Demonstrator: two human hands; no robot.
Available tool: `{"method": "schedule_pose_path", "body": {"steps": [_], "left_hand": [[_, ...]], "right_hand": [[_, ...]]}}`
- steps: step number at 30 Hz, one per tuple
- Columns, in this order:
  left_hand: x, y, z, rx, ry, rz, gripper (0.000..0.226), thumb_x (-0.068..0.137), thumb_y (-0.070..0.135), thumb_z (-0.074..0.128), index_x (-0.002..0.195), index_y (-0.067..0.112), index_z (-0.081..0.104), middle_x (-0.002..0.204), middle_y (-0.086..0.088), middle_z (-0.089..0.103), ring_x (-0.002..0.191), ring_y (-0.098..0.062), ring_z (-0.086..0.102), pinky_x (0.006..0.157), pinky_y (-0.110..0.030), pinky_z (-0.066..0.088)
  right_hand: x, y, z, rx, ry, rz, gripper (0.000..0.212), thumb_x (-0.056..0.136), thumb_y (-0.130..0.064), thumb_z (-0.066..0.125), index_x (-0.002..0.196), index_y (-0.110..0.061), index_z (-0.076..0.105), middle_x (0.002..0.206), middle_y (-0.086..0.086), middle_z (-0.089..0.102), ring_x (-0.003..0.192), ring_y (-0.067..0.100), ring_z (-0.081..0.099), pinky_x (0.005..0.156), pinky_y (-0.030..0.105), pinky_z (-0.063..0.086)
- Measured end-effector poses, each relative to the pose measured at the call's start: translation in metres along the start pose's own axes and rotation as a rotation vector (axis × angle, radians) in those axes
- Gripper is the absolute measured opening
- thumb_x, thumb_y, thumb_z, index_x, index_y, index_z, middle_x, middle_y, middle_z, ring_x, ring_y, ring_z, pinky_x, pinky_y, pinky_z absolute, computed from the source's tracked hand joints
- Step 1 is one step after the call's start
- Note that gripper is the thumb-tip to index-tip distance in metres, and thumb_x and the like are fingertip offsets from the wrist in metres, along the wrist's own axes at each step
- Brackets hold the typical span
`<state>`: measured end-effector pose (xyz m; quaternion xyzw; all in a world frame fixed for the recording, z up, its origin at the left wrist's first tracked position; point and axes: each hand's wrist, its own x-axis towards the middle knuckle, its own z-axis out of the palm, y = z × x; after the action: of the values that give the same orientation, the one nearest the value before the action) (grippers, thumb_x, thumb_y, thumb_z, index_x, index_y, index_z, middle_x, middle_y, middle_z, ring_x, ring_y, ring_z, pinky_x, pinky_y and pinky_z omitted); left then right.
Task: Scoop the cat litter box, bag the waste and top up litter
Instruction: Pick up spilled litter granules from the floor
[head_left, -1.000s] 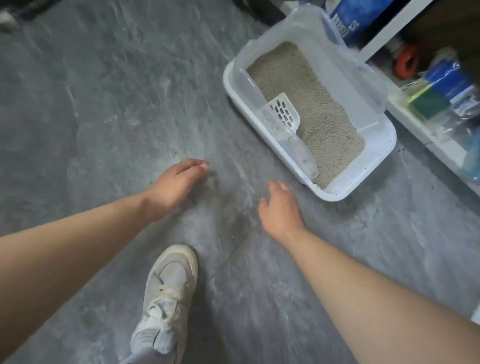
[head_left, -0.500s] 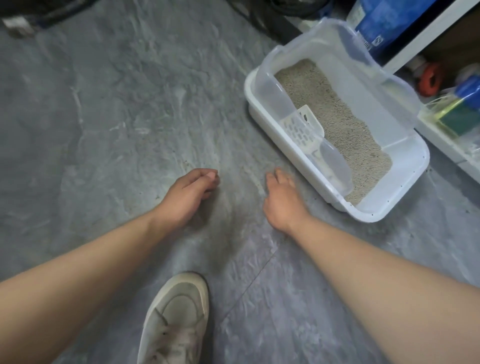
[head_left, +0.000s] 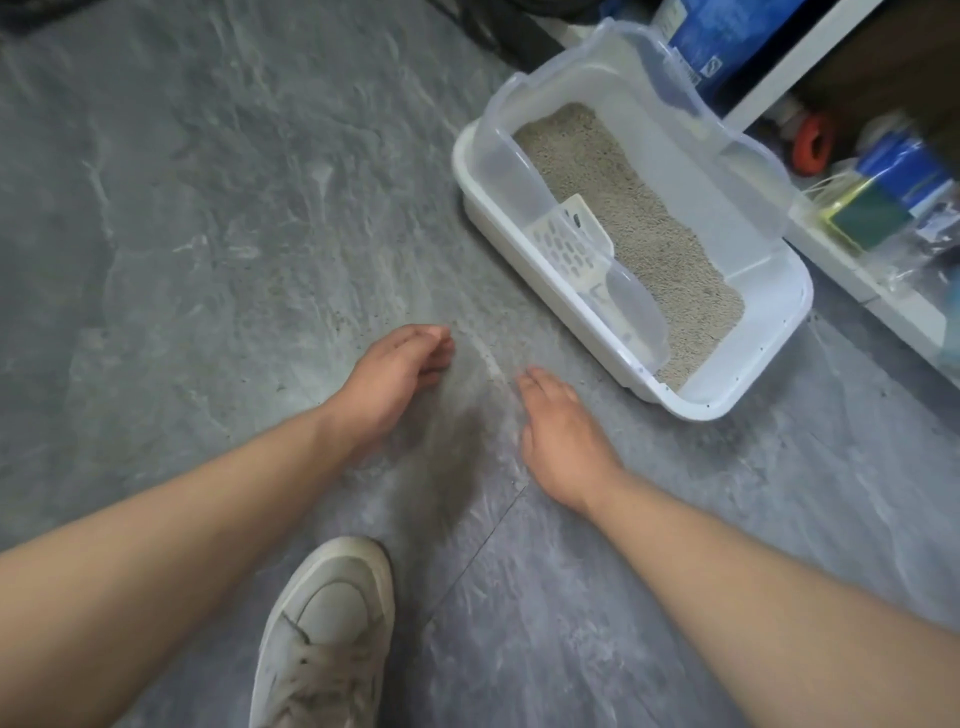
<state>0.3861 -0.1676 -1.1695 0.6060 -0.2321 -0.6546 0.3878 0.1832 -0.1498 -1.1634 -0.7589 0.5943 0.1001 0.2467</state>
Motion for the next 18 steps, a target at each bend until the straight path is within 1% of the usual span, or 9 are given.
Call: {"method": "schedule_pose_path", "body": {"steps": [3, 5, 8, 10, 12, 14, 16, 17, 18], "left_hand": [[0.005, -0.003, 0.003, -0.007, -0.001, 0.001, 0.018, 0.103, 0.02, 0.051, 0.108, 0.015, 0.068, 0.12, -0.014, 0.071, 0.117, -0.027, 0.066, 0.103, -0.037, 0.051], [0.009, -0.007, 0.004, 0.004, -0.009, -0.004, 0.018, 0.104, 0.021, 0.05, 0.106, 0.017, 0.068, 0.119, -0.012, 0.072, 0.117, -0.027, 0.066, 0.103, -0.036, 0.051], [0.012, -0.013, 0.007, 0.007, -0.007, -0.013, 0.021, 0.105, 0.02, 0.048, 0.107, 0.016, 0.068, 0.118, -0.011, 0.072, 0.117, -0.026, 0.066, 0.103, -0.034, 0.051], [0.014, -0.015, 0.009, 0.007, -0.009, -0.009, 0.022, 0.105, 0.02, 0.048, 0.109, 0.014, 0.068, 0.118, -0.011, 0.072, 0.117, -0.026, 0.066, 0.103, -0.034, 0.051], [0.013, -0.017, 0.01, 0.005, -0.024, -0.004, 0.021, 0.103, 0.022, 0.051, 0.112, 0.013, 0.068, 0.117, -0.011, 0.072, 0.116, -0.026, 0.066, 0.103, -0.035, 0.051], [0.013, -0.017, 0.01, -0.009, -0.049, 0.003, 0.025, 0.095, 0.03, 0.058, 0.111, 0.014, 0.068, 0.116, -0.009, 0.072, 0.115, -0.024, 0.067, 0.101, -0.033, 0.051], [0.013, -0.018, 0.009, -0.005, -0.058, -0.002, 0.037, 0.084, 0.038, 0.059, 0.112, 0.015, 0.069, 0.116, -0.008, 0.073, 0.111, -0.02, 0.069, 0.1, -0.031, 0.052], [0.013, -0.019, 0.009, -0.001, -0.056, -0.002, 0.037, 0.084, 0.038, 0.059, 0.112, 0.015, 0.069, 0.116, -0.007, 0.073, 0.111, -0.019, 0.069, 0.1, -0.032, 0.052], [0.013, -0.02, 0.008, 0.003, -0.05, 0.001, 0.032, 0.089, 0.035, 0.059, 0.112, 0.015, 0.069, 0.116, -0.007, 0.073, 0.112, -0.02, 0.069, 0.102, -0.034, 0.051]], "right_hand": [[-0.001, 0.016, 0.003, 0.077, 0.135, 0.25, 0.057, 0.093, -0.003, 0.043, 0.15, -0.002, 0.036, 0.157, 0.015, 0.035, 0.143, 0.033, 0.033, 0.12, 0.036, 0.024], [-0.002, 0.017, 0.008, 0.093, 0.121, 0.329, 0.059, 0.092, -0.002, 0.044, 0.15, -0.001, 0.034, 0.159, 0.017, 0.031, 0.146, 0.033, 0.028, 0.121, 0.034, 0.02], [-0.006, 0.005, 0.014, 0.131, 0.099, 0.297, 0.065, 0.093, -0.003, 0.045, 0.154, 0.0, 0.026, 0.164, 0.017, 0.019, 0.153, 0.031, 0.014, 0.124, 0.031, 0.008], [-0.007, -0.004, 0.017, 0.143, 0.093, 0.234, 0.065, 0.095, -0.006, 0.046, 0.156, -0.002, 0.024, 0.165, 0.016, 0.018, 0.154, 0.029, 0.011, 0.124, 0.03, 0.005], [-0.005, -0.009, 0.018, 0.177, 0.076, 0.175, 0.064, 0.096, -0.005, 0.043, 0.157, -0.003, 0.023, 0.167, 0.014, 0.017, 0.155, 0.026, 0.011, 0.124, 0.028, 0.004], [-0.003, -0.007, 0.017, 0.223, 0.095, 0.137, 0.062, 0.095, 0.0, 0.041, 0.155, -0.002, 0.029, 0.165, 0.014, 0.024, 0.153, 0.027, 0.018, 0.125, 0.028, 0.01], [-0.003, 0.003, 0.015, 0.262, 0.168, 0.169, 0.059, 0.091, 0.004, 0.041, 0.15, 0.002, 0.038, 0.159, 0.019, 0.036, 0.148, 0.032, 0.031, 0.124, 0.034, 0.019], [-0.004, 0.01, 0.013, 0.268, 0.207, 0.217, 0.058, 0.089, 0.006, 0.041, 0.146, 0.003, 0.043, 0.154, 0.021, 0.041, 0.144, 0.035, 0.036, 0.122, 0.036, 0.024], [-0.006, 0.016, 0.012, 0.26, 0.234, 0.272, 0.056, 0.087, 0.007, 0.04, 0.142, 0.004, 0.047, 0.15, 0.021, 0.046, 0.139, 0.038, 0.041, 0.119, 0.038, 0.028]]}}
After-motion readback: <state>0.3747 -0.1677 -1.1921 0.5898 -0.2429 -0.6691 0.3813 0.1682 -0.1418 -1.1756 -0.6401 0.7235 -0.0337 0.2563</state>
